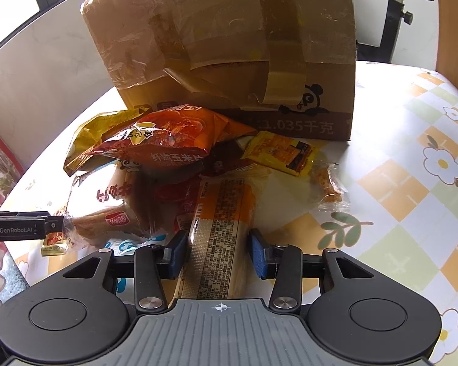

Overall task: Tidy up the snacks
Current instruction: 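Lower the left gripper to the gold spicy snack packet while the right gripper lowers to the orange wafer bar, then close the left gripper on the gold packet while the right gripper closes on the wafer bar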

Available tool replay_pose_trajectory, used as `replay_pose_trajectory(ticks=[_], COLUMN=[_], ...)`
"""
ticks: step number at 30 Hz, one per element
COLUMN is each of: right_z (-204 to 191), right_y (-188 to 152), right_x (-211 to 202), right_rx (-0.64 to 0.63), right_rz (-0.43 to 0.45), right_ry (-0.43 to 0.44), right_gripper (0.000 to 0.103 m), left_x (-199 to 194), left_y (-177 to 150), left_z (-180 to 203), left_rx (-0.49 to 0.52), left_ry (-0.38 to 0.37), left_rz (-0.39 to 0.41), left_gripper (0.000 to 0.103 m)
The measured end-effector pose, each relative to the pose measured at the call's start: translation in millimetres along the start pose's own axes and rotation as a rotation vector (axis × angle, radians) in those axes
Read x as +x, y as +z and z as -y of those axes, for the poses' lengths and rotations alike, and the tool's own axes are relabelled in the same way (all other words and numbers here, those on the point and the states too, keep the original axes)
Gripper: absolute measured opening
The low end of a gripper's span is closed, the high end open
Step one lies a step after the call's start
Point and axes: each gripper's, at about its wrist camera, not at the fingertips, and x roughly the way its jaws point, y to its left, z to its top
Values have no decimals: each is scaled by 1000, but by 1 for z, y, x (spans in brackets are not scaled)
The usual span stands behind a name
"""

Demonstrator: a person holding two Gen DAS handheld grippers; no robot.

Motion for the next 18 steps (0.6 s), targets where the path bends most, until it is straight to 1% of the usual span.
replay_pose_trajectory(ticks=[4, 7, 8, 9, 12, 16, 18], right_z=[0, -1, 0, 0, 0, 0, 0], right_y=[0, 0, 0, 0, 0, 1, 0], right_x=[0, 1, 0, 0, 0, 0, 0], right_rx=[-2, 2, 5, 7, 6, 7, 8], right_rz=[3, 5, 6, 7, 7, 7, 7], right_ry=[2, 4, 6, 7, 7, 7, 7], right_gripper=[41, 41, 41, 41, 41, 40, 40], left_x=[-2, -6, -6, -6, -7, -9, -12], left_y=[-2, -3, -3, -3, -2, -3, -3], left_z=[3, 0, -1, -3, -8, -11, -12], left_rx=[4, -8, -16, -22, -43, -50, -47], left_ry=[16, 18, 19, 25, 12, 3, 2], left_rz=[10, 24, 27, 32, 38, 41, 47], left_gripper=[70, 60, 53, 52, 50, 46, 46])
